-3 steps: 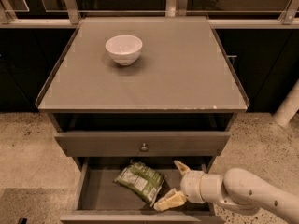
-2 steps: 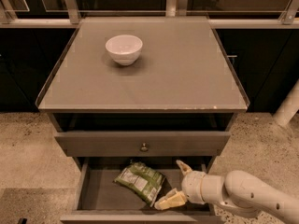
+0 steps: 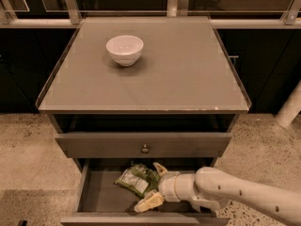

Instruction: Pick green jalapeno chip bag from middle drawer and place on counter

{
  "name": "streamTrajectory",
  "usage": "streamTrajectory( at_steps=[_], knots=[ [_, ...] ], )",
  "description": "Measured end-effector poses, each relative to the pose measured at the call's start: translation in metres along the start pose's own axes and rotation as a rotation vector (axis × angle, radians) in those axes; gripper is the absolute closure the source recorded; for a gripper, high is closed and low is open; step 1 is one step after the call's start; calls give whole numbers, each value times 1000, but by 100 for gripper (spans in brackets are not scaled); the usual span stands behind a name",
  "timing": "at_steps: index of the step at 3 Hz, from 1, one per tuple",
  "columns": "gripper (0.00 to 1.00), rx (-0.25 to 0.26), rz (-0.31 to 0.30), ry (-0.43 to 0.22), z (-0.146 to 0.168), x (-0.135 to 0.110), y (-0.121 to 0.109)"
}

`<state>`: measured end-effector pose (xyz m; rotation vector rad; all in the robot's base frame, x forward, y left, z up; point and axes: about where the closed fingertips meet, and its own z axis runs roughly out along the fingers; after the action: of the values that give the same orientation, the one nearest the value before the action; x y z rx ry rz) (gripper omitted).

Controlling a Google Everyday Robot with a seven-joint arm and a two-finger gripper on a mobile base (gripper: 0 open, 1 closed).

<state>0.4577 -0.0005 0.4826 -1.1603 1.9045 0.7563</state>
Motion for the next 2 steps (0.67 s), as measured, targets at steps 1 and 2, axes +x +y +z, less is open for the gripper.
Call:
streamTrajectory(
  at_steps=[1,2],
  knots=[
    [0,-3,-2,0,2,-1,1],
    [0,15,-19,-3,10,2,-10]
  ],
)
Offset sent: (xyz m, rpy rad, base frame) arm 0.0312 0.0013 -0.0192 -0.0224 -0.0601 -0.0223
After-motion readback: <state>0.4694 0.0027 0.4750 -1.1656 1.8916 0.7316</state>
